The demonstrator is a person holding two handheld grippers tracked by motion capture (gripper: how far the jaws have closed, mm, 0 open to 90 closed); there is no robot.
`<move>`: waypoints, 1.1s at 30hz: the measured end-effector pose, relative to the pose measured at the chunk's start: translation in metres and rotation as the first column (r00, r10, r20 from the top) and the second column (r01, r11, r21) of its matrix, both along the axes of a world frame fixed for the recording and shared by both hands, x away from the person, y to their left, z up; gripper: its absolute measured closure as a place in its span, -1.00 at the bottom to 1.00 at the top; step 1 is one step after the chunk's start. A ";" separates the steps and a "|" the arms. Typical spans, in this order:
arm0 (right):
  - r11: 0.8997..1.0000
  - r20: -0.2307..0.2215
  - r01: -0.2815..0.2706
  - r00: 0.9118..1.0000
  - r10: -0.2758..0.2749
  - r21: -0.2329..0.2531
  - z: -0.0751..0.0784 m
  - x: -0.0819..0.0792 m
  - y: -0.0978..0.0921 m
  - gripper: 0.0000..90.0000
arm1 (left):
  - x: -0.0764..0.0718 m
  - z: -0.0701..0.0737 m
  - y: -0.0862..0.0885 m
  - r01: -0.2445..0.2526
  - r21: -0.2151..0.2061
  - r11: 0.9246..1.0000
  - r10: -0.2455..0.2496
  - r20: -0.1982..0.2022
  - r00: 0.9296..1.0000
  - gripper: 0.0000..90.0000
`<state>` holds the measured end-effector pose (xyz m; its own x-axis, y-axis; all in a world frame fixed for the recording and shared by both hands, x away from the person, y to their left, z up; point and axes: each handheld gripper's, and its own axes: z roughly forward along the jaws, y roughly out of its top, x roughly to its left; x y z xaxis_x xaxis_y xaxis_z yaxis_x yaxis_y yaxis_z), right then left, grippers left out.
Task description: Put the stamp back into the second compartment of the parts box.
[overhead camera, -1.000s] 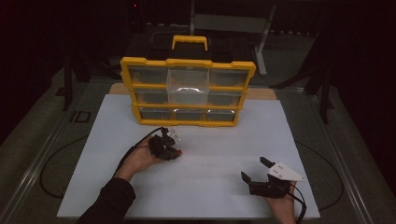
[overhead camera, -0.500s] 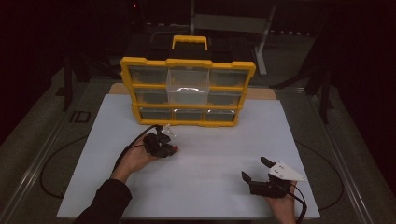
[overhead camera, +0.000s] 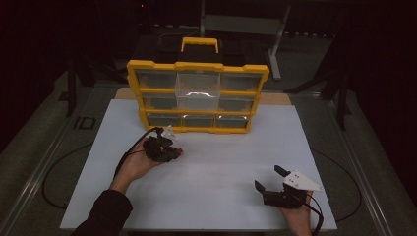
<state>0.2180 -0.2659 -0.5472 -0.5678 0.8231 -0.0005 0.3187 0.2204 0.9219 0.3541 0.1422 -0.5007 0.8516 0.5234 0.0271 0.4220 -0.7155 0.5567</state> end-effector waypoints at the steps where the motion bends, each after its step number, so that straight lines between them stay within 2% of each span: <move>1: 1.000 -0.001 -0.001 1.000 0.001 -0.001 0.000 0.000 0.000 -0.82 | 0.000 0.001 0.001 -0.004 -0.003 1.000 0.004 0.002 1.000 0.67; 14: 1.000 -0.003 -0.004 1.000 0.004 0.001 0.000 0.000 0.001 -0.81 | -0.005 0.014 0.012 -0.025 0.000 1.000 0.025 0.034 0.999 0.67; 24: 1.000 -0.005 -0.013 1.000 0.013 -0.001 -0.001 0.000 0.002 -0.81 | -0.005 0.028 0.026 -0.050 -0.013 0.999 0.051 0.036 0.998 0.67; 33: 1.000 -0.006 -0.014 1.000 0.014 0.000 -0.001 0.000 0.002 -0.81 | -0.003 0.039 0.033 -0.057 -0.007 0.998 0.058 0.045 0.997 0.67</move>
<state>0.2182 -0.2644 -0.5478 -0.5793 0.8151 0.0026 0.3208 0.2251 0.9200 0.3511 0.1749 -0.4620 0.8181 0.5718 0.0616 0.4369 -0.6875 0.5800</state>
